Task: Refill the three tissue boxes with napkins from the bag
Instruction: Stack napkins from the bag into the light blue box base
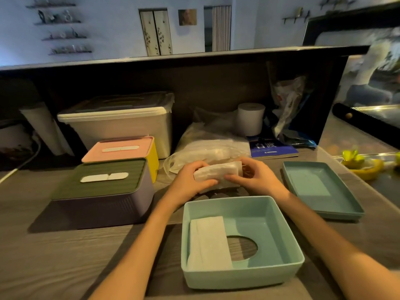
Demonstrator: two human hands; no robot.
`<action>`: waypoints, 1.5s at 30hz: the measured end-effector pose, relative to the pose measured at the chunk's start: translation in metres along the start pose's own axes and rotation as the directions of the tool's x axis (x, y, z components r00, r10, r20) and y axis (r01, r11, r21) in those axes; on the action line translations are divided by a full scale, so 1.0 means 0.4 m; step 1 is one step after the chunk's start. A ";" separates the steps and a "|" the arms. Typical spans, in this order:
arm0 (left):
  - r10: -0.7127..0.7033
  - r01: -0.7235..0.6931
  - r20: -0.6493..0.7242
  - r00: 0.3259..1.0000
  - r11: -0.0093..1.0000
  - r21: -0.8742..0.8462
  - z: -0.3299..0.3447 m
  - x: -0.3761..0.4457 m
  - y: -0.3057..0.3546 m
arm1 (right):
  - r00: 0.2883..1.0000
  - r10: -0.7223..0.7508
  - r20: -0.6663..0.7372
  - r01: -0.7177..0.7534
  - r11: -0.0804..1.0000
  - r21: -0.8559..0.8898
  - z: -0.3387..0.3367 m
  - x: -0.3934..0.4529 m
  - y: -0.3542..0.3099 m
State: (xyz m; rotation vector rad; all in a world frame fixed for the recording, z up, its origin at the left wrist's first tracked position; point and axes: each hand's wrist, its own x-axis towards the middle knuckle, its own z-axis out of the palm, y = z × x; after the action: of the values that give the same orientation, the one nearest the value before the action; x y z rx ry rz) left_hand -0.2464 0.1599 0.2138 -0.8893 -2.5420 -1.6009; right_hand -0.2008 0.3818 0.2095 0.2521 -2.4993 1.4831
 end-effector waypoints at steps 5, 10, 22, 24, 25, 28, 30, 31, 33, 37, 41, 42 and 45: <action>-0.101 0.097 -0.053 0.993 0.992 -0.082 0.017 -0.003 -0.016 | 0.995 -0.088 -0.037 0.090 0.994 0.056 0.032 -0.012 0.014; -0.178 0.130 -0.194 0.965 0.963 -0.236 0.058 -0.005 0.004 | 0.986 -0.161 -0.038 0.163 0.985 0.055 0.058 -0.011 0.009; -0.252 0.070 -0.418 0.873 0.912 -0.403 0.104 0.049 0.003 | 0.990 -0.114 -0.078 0.123 0.983 0.133 0.088 0.022 0.004; -0.263 0.069 -0.423 0.867 0.905 -0.420 0.104 0.051 0.003 | 0.992 -0.113 -0.064 0.121 0.983 0.135 0.092 0.026 0.004; -0.264 0.072 -0.425 0.866 0.906 -0.417 0.104 0.051 0.002 | 0.991 -0.109 -0.074 0.118 0.983 0.139 0.094 0.029 0.004; -0.258 0.070 -0.435 0.863 0.913 -0.402 0.105 0.052 -0.002 | 0.992 -0.119 -0.039 0.124 0.972 0.198 0.098 0.027 -0.011; -0.256 0.072 -0.442 0.860 0.918 -0.391 0.105 0.054 -0.003 | 0.989 -0.146 -0.035 0.150 0.974 0.173 0.103 0.025 -0.012; -0.250 0.070 -0.451 0.857 0.923 -0.379 0.104 0.055 -0.004 | 0.989 -0.141 -0.053 0.148 0.977 0.156 0.103 0.025 -0.010; -0.250 0.072 -0.470 0.846 0.929 -0.363 0.102 0.056 -0.005 | 0.989 -0.144 -0.031 0.147 0.981 0.123 0.102 0.023 -0.009; -0.256 0.085 -0.479 0.839 0.933 -0.349 0.103 0.052 0.001 | 0.984 -0.180 0.002 0.179 0.983 0.044 0.088 0.021 -0.004; -0.173 0.146 -0.247 0.953 0.981 -0.126 0.057 0.023 0.007 | 0.978 -0.207 0.021 0.208 0.976 -0.064 0.063 0.020 0.019; -0.131 0.131 -0.157 0.979 0.991 -0.011 0.040 0.016 0.005 | 0.980 -0.199 0.008 0.199 0.978 -0.058 0.056 0.020 0.021; -0.017 0.027 -0.076 0.997 0.990 0.136 0.001 0.010 -0.010 | 0.988 -0.155 -0.025 0.155 0.988 -0.002 0.032 0.022 0.020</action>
State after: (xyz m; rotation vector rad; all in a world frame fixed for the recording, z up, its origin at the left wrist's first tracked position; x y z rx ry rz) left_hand -0.2514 0.1608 0.2114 -0.7767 -2.5814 -1.4152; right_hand -0.2127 0.3742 0.1995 0.4151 -2.4002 1.4154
